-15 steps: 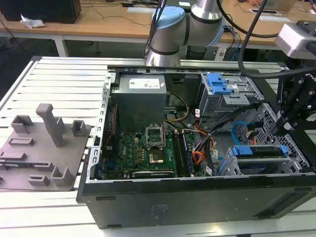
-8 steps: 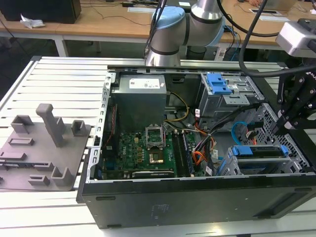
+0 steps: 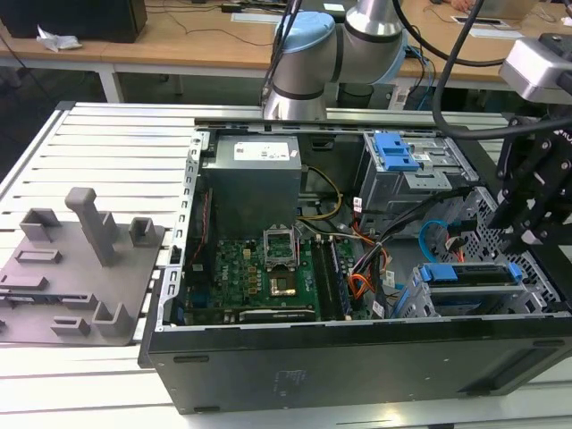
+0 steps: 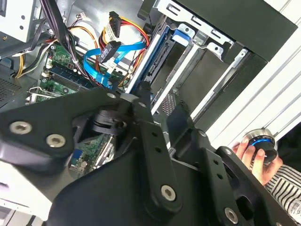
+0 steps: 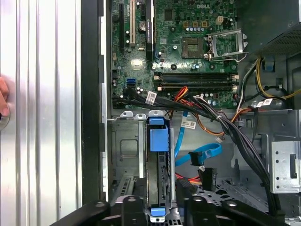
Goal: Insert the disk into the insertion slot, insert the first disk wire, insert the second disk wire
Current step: 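Insert the first disk wire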
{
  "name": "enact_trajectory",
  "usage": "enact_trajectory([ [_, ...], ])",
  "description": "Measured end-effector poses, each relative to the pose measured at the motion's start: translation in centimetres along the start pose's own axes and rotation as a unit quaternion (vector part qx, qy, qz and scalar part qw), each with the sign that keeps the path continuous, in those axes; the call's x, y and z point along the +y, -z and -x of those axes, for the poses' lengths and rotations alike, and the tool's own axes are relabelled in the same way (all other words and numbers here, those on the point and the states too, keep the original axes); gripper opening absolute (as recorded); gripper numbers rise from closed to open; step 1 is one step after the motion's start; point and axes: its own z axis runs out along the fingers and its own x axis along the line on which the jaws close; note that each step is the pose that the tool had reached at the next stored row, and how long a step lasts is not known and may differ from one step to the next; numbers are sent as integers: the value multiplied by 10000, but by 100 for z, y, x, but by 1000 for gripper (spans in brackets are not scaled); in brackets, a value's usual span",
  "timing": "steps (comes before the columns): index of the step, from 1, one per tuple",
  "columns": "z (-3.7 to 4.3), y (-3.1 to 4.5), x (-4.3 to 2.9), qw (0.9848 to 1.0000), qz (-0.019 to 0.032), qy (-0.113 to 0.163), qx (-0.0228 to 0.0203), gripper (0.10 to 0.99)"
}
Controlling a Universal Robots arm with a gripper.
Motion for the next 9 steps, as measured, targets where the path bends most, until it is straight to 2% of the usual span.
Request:
enact_trajectory([
  [4,55,1,1,10000,0,0,1,420],
  [6,152,2,2,10000,0,0,6,420],
  [9,251,2,4,10000,0,0,11,420],
])
